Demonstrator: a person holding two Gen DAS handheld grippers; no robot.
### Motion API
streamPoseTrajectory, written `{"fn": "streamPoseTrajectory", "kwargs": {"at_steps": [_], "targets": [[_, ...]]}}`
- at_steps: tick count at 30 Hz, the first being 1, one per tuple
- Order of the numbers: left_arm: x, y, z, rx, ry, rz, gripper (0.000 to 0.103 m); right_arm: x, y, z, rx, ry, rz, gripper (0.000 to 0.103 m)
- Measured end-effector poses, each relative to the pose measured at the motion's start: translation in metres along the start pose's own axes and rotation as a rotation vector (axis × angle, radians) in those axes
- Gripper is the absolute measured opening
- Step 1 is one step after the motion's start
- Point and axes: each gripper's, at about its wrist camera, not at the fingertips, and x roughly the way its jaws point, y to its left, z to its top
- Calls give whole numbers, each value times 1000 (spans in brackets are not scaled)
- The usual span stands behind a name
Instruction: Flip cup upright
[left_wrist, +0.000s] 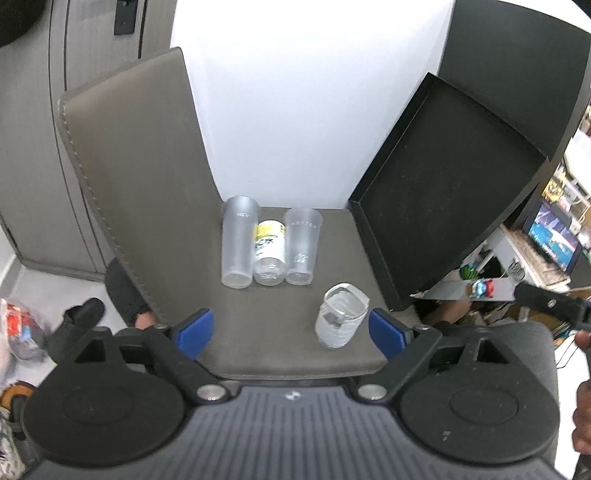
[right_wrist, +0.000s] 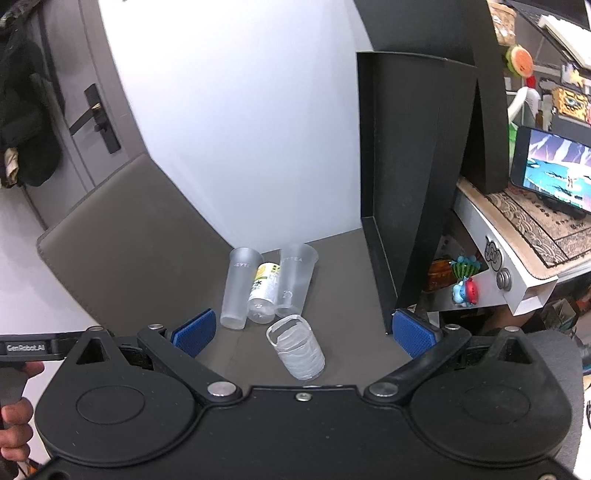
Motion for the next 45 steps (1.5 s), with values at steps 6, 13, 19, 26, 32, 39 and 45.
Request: {"fn": "streamPoseTrajectory", "kwargs": {"at_steps": [6, 13, 19, 26, 32, 39, 45], "targets": [[-1, 0, -3, -6, 7, -13, 91, -7, 9, 0, -46, -1, 0, 103], [-2, 8, -7, -20, 10, -14, 91, -2, 18, -2, -69, 16, 7, 103], [-4, 12, -7, -26, 8, -12, 91, 0, 26, -4, -94, 27, 0, 103], [-5, 13, -8, -21, 14, -5, 91, 1, 26, -5, -98, 30, 9, 103], [-7, 10, -7, -16, 2, -8, 91, 2, 25, -7, -98, 37, 12, 103], [-4, 10, -7, -15, 17, 10, 92, 2, 21, -6, -87, 35, 11, 103], [1, 4, -10, 0, 31, 14, 92, 3, 21, -8, -91, 38, 18, 103]]}}
